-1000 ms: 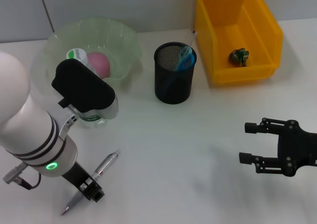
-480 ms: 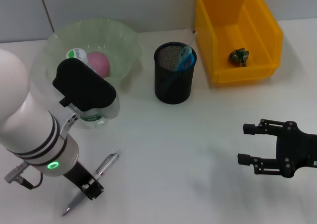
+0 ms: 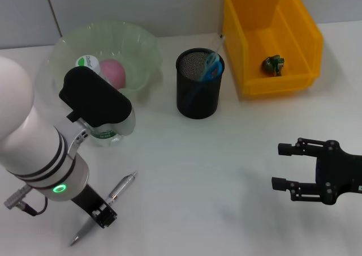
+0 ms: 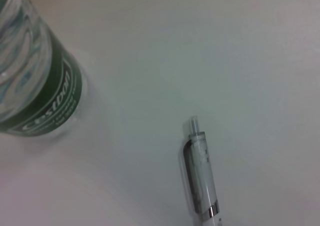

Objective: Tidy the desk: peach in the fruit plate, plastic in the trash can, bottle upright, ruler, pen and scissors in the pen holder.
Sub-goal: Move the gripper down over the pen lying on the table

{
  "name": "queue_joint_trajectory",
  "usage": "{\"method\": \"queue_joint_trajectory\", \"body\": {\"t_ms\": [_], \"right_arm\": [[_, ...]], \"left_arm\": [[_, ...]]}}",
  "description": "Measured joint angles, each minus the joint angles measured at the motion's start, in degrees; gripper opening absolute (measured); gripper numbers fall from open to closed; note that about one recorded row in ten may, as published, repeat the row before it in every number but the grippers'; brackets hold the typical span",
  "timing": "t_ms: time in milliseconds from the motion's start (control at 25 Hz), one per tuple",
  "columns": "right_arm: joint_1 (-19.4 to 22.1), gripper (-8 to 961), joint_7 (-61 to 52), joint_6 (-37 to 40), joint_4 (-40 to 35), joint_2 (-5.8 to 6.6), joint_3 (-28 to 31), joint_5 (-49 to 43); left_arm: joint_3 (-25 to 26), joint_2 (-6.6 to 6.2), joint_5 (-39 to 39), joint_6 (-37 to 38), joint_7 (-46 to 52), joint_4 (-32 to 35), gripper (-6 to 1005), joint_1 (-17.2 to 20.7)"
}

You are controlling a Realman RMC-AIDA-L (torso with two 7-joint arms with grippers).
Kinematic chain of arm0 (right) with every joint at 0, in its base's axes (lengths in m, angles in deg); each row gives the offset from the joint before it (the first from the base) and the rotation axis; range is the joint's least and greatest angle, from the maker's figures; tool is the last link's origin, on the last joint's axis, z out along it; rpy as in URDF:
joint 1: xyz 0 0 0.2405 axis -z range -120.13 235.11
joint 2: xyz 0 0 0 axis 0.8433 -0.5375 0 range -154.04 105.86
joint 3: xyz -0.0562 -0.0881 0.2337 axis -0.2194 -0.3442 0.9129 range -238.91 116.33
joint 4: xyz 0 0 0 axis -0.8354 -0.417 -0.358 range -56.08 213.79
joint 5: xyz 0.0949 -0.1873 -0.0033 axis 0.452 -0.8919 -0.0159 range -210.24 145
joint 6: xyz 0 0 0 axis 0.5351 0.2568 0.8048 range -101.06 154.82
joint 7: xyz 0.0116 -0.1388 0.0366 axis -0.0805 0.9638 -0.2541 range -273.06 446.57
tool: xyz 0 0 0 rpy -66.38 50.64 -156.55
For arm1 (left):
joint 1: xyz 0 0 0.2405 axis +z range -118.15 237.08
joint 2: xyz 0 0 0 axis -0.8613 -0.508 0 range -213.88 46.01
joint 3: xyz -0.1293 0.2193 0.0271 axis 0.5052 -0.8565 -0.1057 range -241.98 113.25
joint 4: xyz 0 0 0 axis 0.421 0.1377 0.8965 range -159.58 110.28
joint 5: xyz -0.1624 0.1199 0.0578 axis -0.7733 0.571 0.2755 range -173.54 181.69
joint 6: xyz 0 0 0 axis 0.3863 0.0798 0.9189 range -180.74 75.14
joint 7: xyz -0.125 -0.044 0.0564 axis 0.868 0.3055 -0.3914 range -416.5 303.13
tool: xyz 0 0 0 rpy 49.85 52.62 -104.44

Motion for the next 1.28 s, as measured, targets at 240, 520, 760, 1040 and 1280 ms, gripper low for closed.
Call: {"method": "queue_joint_trajectory", "body": {"t_ms": [240,520,760,1040,1280], "right_arm": [[0.1,753,-0.1,0.0,0.0,0.00,0.0,0.0],[0.1,753,-0.1,0.0,0.0,0.00,0.0,0.0],[0.1,753,-0.1,-0.2,0.0,0.00,0.0,0.0],[0.1,752,-0.1,-0.6,0.0,0.00,0.0,0.0],[0.0,752,-0.1,-0.6,0.0,0.00,0.0,0.0]], "left_arm": [[0.0,0.00,0.2,-0.1,0.0,0.0,328,0.0],[0.1,0.00,0.8,-0.2,0.0,-0.2,322,0.0],[0.1,0.00,0.6,-0.3,0.0,-0.8,311,0.0],[-0.1,0.00,0.4,-0.5,0.0,-2.1,299,-0.3],[-0.5,0.00,0.4,-0.7,0.0,-2.4,289,-0.6]]}}
